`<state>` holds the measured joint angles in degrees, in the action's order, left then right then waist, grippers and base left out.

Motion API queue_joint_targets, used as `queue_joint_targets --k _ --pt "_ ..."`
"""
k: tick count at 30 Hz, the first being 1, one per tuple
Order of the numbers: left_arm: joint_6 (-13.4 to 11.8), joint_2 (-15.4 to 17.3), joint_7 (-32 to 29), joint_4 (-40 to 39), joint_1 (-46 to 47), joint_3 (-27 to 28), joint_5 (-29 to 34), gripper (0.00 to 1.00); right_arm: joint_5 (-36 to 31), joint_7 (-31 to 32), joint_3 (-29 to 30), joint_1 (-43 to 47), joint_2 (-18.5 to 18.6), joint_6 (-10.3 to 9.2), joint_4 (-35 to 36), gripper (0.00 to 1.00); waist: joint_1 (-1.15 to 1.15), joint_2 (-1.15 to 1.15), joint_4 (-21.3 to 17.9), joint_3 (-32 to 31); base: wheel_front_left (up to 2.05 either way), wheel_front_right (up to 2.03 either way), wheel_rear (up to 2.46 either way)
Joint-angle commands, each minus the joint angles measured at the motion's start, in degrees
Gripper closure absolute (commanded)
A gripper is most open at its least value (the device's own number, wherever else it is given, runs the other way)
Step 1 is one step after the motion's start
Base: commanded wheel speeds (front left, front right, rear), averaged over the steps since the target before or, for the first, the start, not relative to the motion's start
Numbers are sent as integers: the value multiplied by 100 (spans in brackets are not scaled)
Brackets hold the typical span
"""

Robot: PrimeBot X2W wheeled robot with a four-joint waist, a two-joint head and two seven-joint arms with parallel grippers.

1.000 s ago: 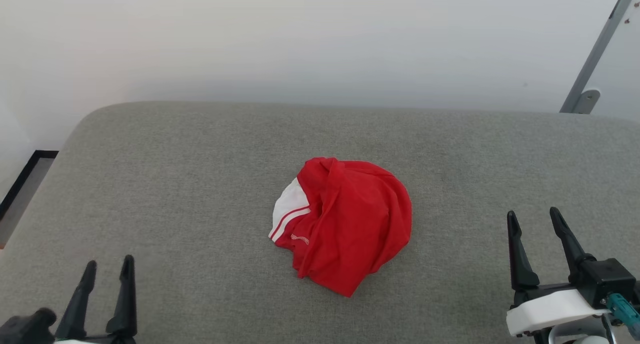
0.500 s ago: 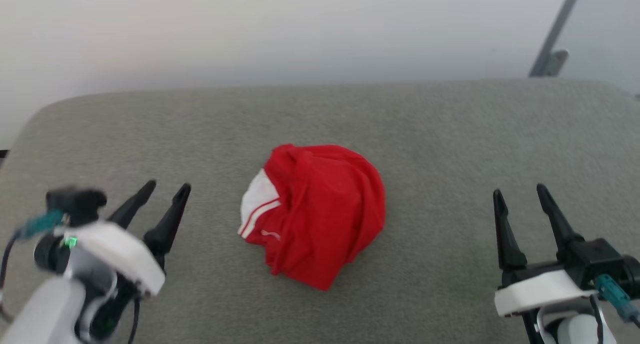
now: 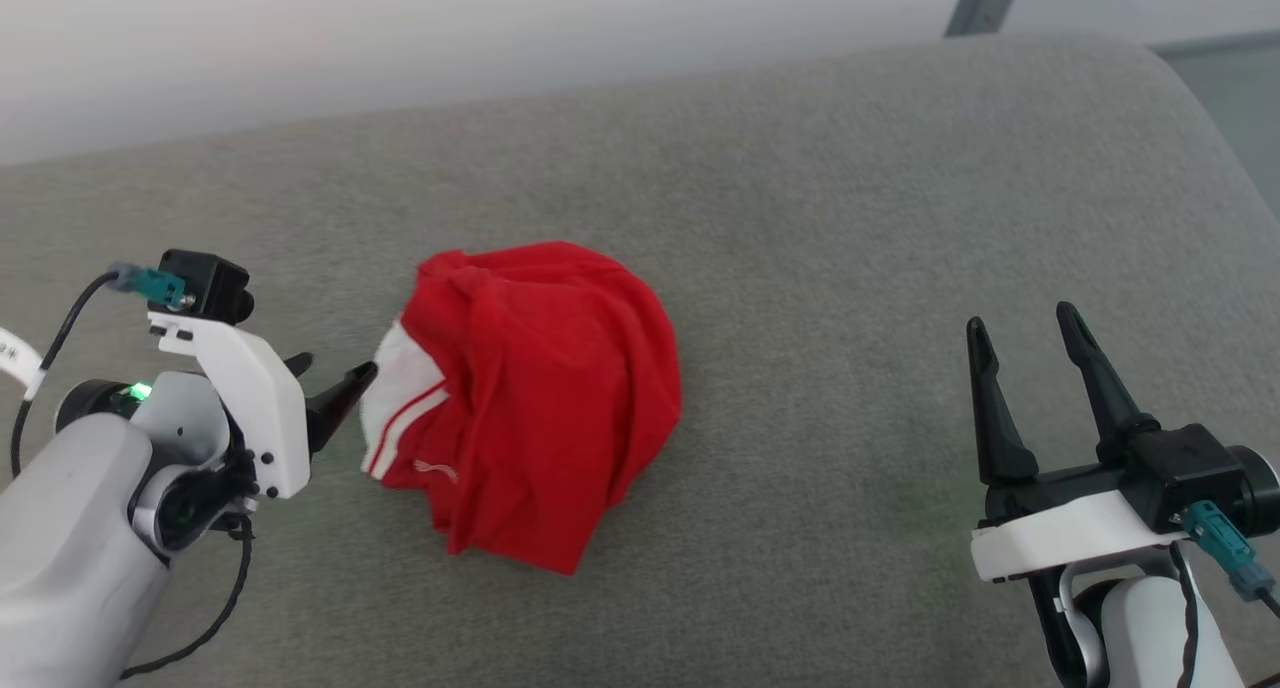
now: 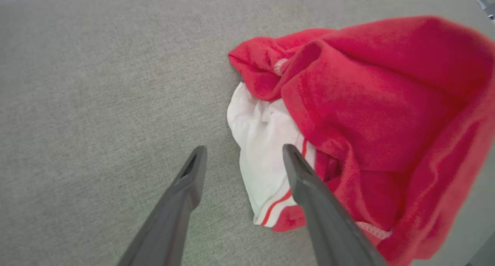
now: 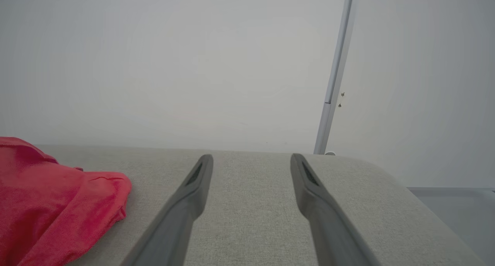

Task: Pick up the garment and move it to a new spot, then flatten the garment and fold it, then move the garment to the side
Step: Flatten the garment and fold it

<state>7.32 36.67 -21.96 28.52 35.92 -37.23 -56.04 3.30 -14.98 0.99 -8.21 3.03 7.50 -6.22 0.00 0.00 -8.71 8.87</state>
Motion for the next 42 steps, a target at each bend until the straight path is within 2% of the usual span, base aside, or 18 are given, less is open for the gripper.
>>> queue_joint_targets --k 1,9,12,13,20,23,32,40,42 --pt "19 24 -64 63 101 -47 -16 0 19 -31 -6 -49 -18 -2 14 0 0 0 -118 118 0 0 0" --pt "19 -133 -827 960 776 -681 -3 0 49 -31 7 -145 -16 -2 78 0 0 0 -198 400 0 0 0" --pt "19 -315 -969 1379 990 -839 58 0 47 -31 -25 -235 -17 -2 99 0 0 0 -223 530 0 0 0" --pt "19 -474 -1091 1651 1074 -922 -3 0 47 -31 -48 -289 -15 -2 108 0 0 0 -239 614 0 0 0" --pt "16 -983 -1651 2254 1279 -912 -509 0 15 -31 -57 -395 -16 -2 112 0 0 0 -221 755 0 0 0" --pt "21 -1076 -1966 2361 1394 -862 -751 0 3 -31 -44 -406 -15 -2 109 0 0 0 -187 787 0 0 0" --pt "-5 -1076 -2438 2400 1964 -633 -1059 0 22 -31 -60 -461 -15 -2 83 0 0 0 -126 821 0 0 0" --pt "-304 -1041 -3038 2080 2133 -607 -1202 0 14 -31 -65 -409 -16 -2 91 0 0 0 -109 819 0 0 0" --pt "-370 -976 -3056 1965 2057 -733 -1036 0 25 -31 -70 -425 -15 -2 94 0 0 0 -118 840 0 0 0"
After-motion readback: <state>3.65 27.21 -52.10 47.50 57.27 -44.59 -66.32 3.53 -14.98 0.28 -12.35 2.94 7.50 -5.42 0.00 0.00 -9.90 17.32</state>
